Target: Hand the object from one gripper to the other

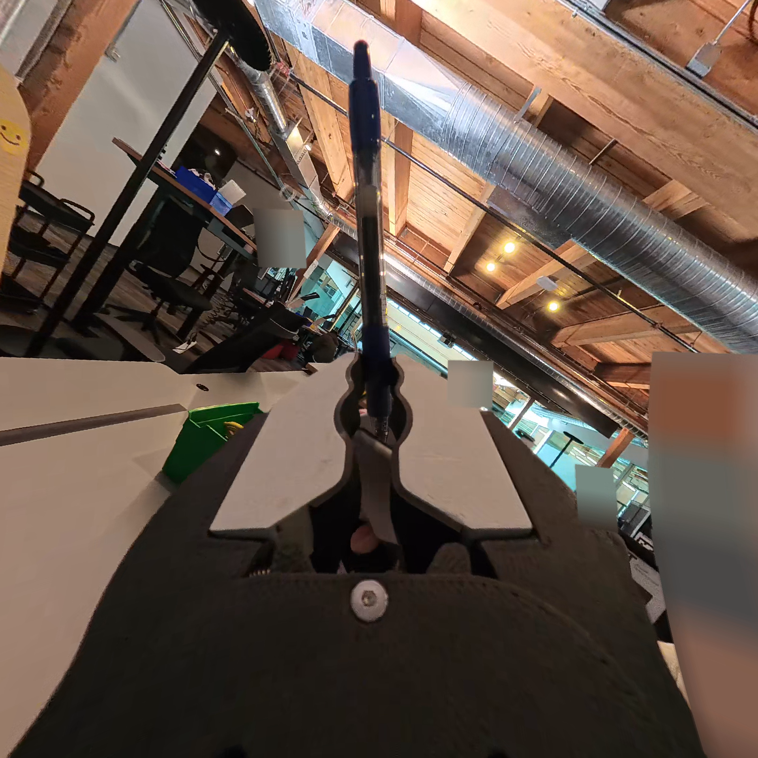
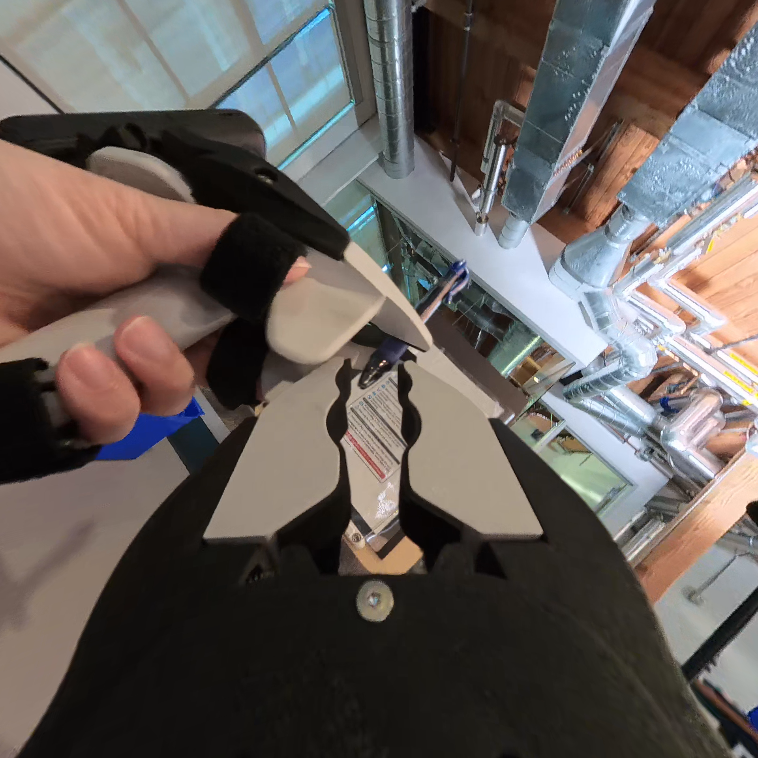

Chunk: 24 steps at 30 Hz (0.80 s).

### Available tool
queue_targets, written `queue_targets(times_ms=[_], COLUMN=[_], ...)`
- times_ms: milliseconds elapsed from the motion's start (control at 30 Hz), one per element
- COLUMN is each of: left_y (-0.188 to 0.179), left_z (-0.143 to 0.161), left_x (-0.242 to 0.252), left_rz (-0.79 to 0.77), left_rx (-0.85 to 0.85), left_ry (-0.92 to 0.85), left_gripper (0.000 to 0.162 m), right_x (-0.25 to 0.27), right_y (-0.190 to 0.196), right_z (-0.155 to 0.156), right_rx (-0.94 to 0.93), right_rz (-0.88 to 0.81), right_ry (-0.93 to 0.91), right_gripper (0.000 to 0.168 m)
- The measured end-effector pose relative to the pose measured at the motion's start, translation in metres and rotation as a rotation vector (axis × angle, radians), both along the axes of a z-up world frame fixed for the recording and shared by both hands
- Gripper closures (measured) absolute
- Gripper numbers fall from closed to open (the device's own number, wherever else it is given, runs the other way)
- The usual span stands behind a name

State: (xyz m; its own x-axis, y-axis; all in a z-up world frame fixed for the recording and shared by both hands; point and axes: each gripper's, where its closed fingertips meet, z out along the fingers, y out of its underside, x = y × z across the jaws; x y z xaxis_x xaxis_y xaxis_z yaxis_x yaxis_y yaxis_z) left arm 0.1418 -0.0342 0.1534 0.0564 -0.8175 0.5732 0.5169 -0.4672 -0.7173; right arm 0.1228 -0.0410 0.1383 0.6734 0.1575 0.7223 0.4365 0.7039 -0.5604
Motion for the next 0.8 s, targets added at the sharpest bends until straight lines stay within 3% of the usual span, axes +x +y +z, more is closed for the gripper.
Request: queue_targets(times_ms=[533, 600, 700, 800], left_y=[-0.003, 0.0, -0.001, -0.008], left_z=[0.002, 0.005, 0.017, 0.037], left_x=[0.005, 0.0, -0.014, -0.038], left_rz=[0.052, 0.086, 0.107, 0.167], left_rx=[0.07, 0.082, 0.119, 0.234], left_ry=[0.026, 0.029, 0.003, -0.035], left_gripper=[0.149, 0.128, 0.116, 0.107], right_x=[0.011, 0.014, 0.019, 0.024], right_y=[0.006, 0.005, 0.002, -0.007], right_z=[0.003, 0.006, 0.013, 0.023], right_rx=[-0.185, -0.217, -0.329, -0.543], right_rz=[0.081, 0.12, 0.262, 0.538], right_ry=[0.11, 0.142, 0.236, 0.38], right_gripper=[0.158, 0.158, 0.158, 0.158])
